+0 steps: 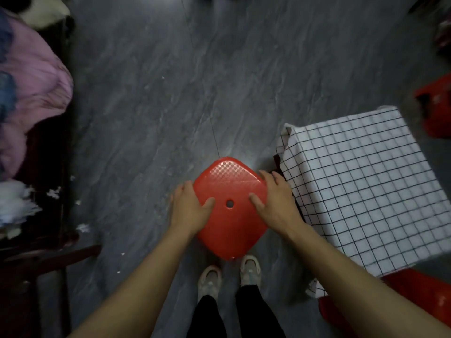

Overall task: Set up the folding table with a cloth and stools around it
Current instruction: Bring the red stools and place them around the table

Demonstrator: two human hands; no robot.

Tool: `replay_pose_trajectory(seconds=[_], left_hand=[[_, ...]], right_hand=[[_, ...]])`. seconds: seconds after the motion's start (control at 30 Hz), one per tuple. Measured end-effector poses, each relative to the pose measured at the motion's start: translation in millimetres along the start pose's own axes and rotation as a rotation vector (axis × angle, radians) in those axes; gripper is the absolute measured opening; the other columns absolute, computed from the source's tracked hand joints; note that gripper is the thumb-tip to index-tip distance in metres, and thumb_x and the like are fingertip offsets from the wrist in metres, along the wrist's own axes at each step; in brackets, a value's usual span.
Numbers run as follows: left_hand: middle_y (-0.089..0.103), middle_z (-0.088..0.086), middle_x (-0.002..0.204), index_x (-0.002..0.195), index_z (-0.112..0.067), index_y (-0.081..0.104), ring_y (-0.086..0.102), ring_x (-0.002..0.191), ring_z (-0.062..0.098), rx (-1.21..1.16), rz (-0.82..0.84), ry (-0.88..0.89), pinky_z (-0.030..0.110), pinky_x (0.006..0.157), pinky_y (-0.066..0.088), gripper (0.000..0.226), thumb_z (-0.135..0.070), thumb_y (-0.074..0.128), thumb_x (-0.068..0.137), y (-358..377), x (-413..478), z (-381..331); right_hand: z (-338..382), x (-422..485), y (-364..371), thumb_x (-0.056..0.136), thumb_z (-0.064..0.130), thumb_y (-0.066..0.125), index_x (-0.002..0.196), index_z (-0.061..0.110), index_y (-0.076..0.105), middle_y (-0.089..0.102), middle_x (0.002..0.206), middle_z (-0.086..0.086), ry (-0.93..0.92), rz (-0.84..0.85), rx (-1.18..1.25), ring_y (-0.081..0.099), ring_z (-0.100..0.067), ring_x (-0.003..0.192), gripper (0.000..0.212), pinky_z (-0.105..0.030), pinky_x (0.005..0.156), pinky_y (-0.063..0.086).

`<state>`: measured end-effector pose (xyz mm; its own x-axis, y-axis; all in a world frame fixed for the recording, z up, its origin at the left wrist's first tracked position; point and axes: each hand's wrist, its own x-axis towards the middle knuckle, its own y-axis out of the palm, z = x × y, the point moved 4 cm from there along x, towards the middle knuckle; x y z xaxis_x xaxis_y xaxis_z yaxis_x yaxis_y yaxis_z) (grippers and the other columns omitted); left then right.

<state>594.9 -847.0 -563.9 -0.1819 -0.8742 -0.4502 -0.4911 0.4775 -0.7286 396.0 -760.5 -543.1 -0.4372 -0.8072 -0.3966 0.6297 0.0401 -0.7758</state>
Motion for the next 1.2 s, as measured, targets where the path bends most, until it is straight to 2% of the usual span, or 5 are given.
replay_pose_trajectory(seconds=[0.17, 0.47, 0.77, 0.9, 1.2], left_hand=[[0.053, 0.02, 0.13, 0.133, -0.006, 0.05, 0.047, 0.122, 0.036, -0.059, -0.041, 0.205, 0.039, 0.105, 0.034, 0.062, -0.036, 0.072, 0.083, -87, -66, -76], [0.053, 0.011, 0.133, 0.133, -0.01, 0.051, 0.05, 0.121, 0.029, -0.215, 0.032, 0.432, 0.044, 0.105, 0.041, 0.059, -0.037, 0.067, 0.083, -137, -156, -145], [0.052, 0.007, 0.135, 0.133, -0.013, 0.053, 0.045, 0.127, 0.021, -0.236, 0.234, 0.758, 0.035, 0.108, 0.037, 0.055, -0.036, 0.069, 0.085, -89, -235, -251], [0.05, 0.003, 0.137, 0.135, -0.017, 0.051, 0.043, 0.129, 0.019, -0.154, 0.373, 0.93, 0.036, 0.108, 0.038, 0.057, -0.042, 0.067, 0.086, -43, -308, -281], [0.053, 0.008, 0.134, 0.135, -0.015, 0.051, 0.046, 0.125, 0.024, 0.073, 0.573, 1.292, 0.037, 0.104, 0.038, 0.059, -0.042, 0.066, 0.085, 45, -512, -300]], right_hand=[[67, -81, -85, 0.083, 0.049, 0.06, 0.145, 0.015, 0.039, 0.046, 0.141, -0.011, -0.035, -0.12, 0.079, 0.044, -0.028, 0.13, 0.073, -0.049, 0.107, 0.04], [103, -187, -162, 0.088, 0.036, 0.068, 0.148, 0.015, 0.039, 0.044, 0.147, -0.004, -0.004, -0.32, 0.047, 0.039, -0.018, 0.135, 0.069, -0.026, 0.108, 0.028], [20, -305, -228, 0.09, 0.033, 0.069, 0.149, 0.017, 0.035, 0.038, 0.153, 0.0, 0.252, -0.547, 0.129, 0.033, -0.012, 0.141, 0.07, -0.024, 0.113, 0.024], [-32, -390, -250, 0.088, 0.033, 0.07, 0.15, 0.019, 0.035, 0.04, 0.153, 0.002, 0.407, -0.747, 0.245, 0.035, -0.013, 0.141, 0.073, -0.031, 0.115, 0.029], [-134, -598, -229, 0.087, 0.031, 0.071, 0.148, 0.017, 0.038, 0.043, 0.148, -0.003, 0.673, -1.039, 0.332, 0.039, -0.015, 0.136, 0.071, -0.017, 0.107, 0.023]])
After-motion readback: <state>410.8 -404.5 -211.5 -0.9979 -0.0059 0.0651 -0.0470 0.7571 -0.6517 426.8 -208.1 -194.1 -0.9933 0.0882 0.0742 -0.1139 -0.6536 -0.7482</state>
